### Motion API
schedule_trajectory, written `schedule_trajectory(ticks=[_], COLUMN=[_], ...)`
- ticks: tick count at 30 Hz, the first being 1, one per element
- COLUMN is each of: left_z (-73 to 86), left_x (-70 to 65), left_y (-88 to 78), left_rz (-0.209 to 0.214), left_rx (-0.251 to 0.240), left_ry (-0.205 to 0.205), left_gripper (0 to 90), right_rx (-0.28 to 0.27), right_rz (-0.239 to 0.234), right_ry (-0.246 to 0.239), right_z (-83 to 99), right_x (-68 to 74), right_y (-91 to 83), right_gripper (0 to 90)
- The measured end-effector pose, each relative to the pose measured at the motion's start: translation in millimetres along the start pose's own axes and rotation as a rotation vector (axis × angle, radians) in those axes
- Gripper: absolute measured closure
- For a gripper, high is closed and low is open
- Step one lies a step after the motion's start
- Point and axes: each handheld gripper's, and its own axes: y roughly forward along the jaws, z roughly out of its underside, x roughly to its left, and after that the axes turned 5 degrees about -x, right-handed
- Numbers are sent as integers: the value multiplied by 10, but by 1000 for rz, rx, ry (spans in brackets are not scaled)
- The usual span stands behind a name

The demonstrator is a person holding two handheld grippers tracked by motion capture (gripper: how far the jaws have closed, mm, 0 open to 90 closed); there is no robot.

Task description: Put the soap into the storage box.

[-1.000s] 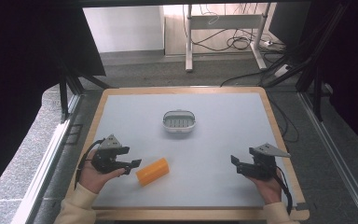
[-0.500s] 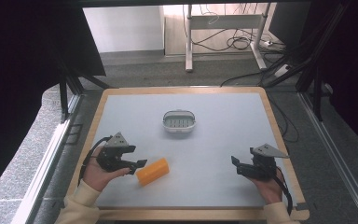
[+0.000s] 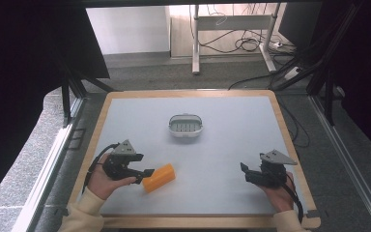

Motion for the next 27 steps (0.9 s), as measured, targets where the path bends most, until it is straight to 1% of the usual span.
schedule_trajectory(ticks=[4,5,9,12,13,15,17,20,23,25,27], left_z=[-28,-34,-33,-28,-28,-28,-25,-23,-30,-39,-47], left_x=[-53,-57,-87,-111,-124,-144,-154,-172,-185,-193,-203], left_y=[75,83,144,188,206,253,293,363,423,459,492], left_rz=[21,24,37,62,65,62,52,37,24,22,23], left_rx=[19,30,44,56,62,81,100,130,153,177,192], left_ry=[13,25,27,22,26,35,41,56,67,81,86], left_gripper=[304,303,301,301,301,301,303,313,339,353,376], right_rx=[10,14,21,23,24,18,11,14,16,18,20], right_rz=[20,22,26,29,33,35,34,32,36,38,42], right_ry=[-30,-35,-34,-35,-40,-48,-46,-52,-60,-64,-67], right_z=[-1,0,6,11,10,7,3,3,5,6,8], right_x=[14,14,1,1,3,14,25,34,40,40,40], right_y=[-3,3,18,19,15,9,4,5,12,14,15], right_gripper=[187,187,187,189,190,192,193,193,193,193,193])
